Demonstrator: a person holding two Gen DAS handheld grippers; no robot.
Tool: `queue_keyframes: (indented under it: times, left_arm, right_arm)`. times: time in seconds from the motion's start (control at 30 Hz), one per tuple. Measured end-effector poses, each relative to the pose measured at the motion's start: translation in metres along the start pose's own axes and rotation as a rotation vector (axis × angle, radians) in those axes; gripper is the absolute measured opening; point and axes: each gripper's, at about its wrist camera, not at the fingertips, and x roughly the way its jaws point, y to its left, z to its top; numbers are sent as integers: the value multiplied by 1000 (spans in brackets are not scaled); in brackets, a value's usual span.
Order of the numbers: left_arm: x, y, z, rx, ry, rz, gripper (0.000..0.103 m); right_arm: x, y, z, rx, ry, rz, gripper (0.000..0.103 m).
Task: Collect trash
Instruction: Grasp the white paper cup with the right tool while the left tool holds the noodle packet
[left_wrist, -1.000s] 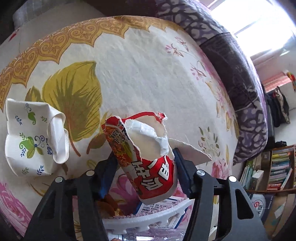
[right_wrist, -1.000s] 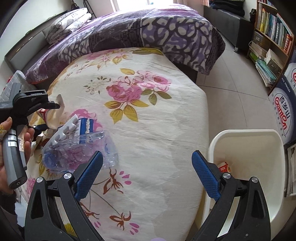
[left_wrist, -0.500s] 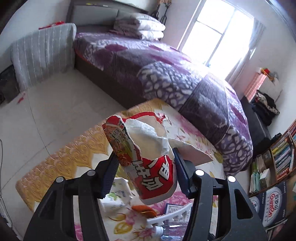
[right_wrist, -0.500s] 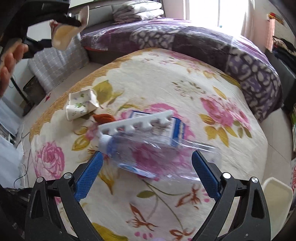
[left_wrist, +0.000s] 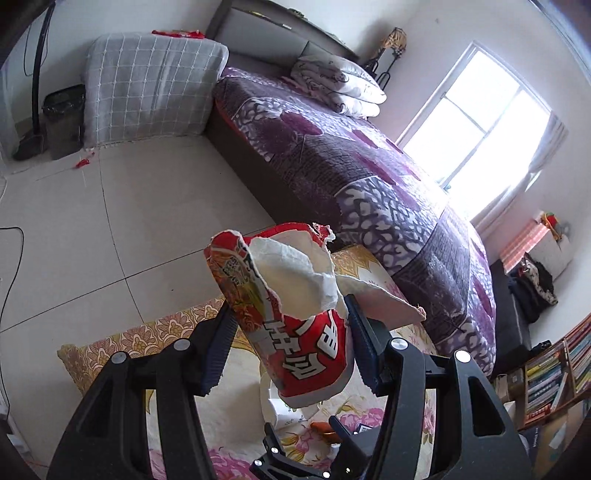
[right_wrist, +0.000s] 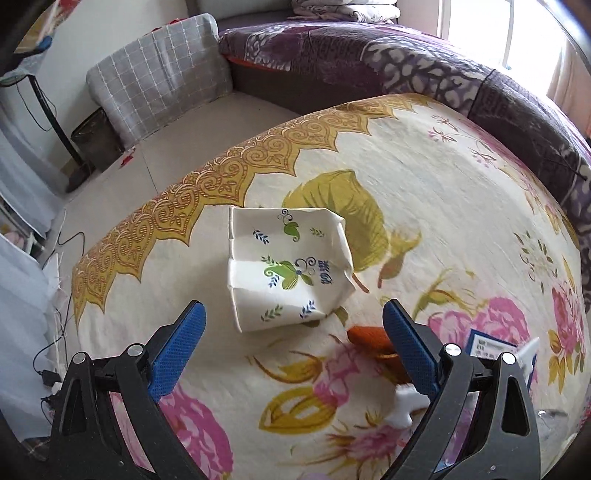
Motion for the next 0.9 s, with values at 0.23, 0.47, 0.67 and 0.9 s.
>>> queue_keyframes:
  times: [0.23,0.47,0.67,0.9]
  left_arm:
    - [4,2,0,9,17,-1,57]
    - [3,3,0,30,2,15,57]
    - [-3,-2,-3,33,-18,13,57]
    - [-5,-16,-10,64,-22,6,57]
  right_arm:
    - [26,1,14,20,51,7,94]
    - [24,-7,2,79,45,31,74]
    - [-13,-17,2,134,-47,25,75]
    - [-71,-45,-6,240,-146,-16,75]
